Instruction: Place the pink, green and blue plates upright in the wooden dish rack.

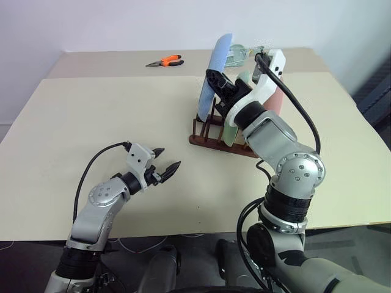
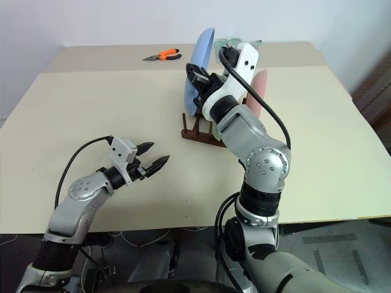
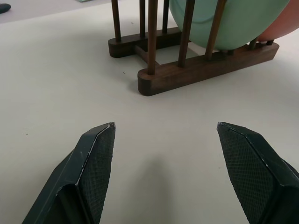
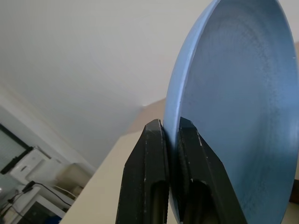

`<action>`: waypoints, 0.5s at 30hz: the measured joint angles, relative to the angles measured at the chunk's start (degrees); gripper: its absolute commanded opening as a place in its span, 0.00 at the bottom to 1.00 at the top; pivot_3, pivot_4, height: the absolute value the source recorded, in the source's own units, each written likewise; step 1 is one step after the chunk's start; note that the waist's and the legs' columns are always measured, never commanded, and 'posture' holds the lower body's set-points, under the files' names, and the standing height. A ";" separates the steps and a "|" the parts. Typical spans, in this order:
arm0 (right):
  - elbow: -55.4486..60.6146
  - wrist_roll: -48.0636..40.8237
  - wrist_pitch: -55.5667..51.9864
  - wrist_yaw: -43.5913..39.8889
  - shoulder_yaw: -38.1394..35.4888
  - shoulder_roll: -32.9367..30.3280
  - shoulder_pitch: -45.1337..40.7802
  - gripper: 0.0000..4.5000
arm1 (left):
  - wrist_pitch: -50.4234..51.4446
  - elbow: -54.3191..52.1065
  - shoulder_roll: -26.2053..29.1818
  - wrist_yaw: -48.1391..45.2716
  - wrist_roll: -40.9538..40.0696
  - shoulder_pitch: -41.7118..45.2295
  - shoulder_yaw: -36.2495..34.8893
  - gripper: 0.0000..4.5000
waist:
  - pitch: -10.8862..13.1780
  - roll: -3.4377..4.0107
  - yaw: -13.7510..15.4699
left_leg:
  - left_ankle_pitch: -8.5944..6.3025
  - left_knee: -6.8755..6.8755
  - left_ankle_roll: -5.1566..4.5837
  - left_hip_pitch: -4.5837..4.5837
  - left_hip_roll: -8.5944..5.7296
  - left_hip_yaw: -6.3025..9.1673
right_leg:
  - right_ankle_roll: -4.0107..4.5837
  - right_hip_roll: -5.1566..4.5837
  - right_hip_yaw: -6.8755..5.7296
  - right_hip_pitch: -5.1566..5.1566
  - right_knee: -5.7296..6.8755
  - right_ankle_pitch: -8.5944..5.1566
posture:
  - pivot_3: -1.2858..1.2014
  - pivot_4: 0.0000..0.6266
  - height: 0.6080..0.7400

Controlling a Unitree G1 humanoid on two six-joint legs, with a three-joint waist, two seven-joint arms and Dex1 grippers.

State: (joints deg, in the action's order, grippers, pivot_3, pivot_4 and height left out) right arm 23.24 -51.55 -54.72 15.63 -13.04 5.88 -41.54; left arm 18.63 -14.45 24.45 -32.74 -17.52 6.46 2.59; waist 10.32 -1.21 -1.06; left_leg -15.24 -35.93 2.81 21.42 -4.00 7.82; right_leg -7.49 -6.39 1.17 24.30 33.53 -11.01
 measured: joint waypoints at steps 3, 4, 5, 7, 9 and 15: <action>-0.91 -0.23 0.01 0.78 0.19 0.16 0.11 0.16 | 0.01 -0.17 -0.16 0.03 0.02 0.00 0.09 0.80 | 0.00 -0.01 0.00 | 0.00 0.00 0.00 0.00 0.00 0.00 | 0.00 0.00 0.00 0.00 0.00 0.00 | 0.52 0.24 1.00; -1.46 -0.37 0.03 0.81 0.24 0.19 0.14 0.21 | 0.01 -0.36 -0.25 0.04 0.02 0.00 0.17 0.80 | 0.00 -0.01 0.00 | 0.00 0.00 0.00 0.00 0.00 0.00 | 0.00 0.00 0.00 0.00 0.00 0.00 | 0.52 0.24 1.00; -1.96 -0.39 0.10 0.80 0.30 0.17 0.13 0.31 | 0.01 -0.39 -0.26 0.06 0.03 0.00 0.20 0.80 | 0.00 0.00 0.01 | 0.00 0.00 0.00 0.00 0.00 0.00 | 0.00 0.00 0.00 0.00 0.00 0.00 | 0.52 0.24 1.00; -3.01 -0.26 0.30 0.71 0.56 -0.06 0.14 0.55 | 0.03 -0.40 -0.34 0.11 0.06 0.00 0.23 0.80 | 0.00 0.00 0.01 | 0.00 0.00 0.00 0.00 0.00 0.00 | 0.00 0.00 0.00 0.00 0.00 0.00 | 0.52 0.24 1.00; -3.34 0.95 1.05 -0.33 1.65 -1.26 0.09 0.75 | 0.05 -0.40 -0.45 0.14 0.06 0.00 0.24 0.80 | 0.00 0.00 0.03 | 0.00 -0.01 0.00 0.01 0.00 -0.01 | 0.00 0.00 0.00 0.00 0.00 0.00 | 0.52 0.24 1.00; -0.88 8.81 6.74 -14.18 9.48 -15.16 -3.20 0.75 | 0.09 -0.40 -0.79 0.19 0.09 0.05 0.26 0.80 | 0.01 0.02 0.02 | -0.01 -0.02 -0.01 0.01 0.00 -0.02 | -0.03 0.00 -0.02 -0.03 -0.04 -0.02 | 0.52 0.24 1.00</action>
State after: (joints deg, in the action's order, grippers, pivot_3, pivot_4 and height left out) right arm 22.37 -42.74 -47.98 1.45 -3.56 -9.28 -44.74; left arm 18.72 -14.85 23.66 -32.56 -17.43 6.50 2.85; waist 10.33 -1.20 -1.05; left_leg -15.25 -35.95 2.80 21.43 -4.00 7.79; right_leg -7.52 -6.39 1.15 24.27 33.50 -11.02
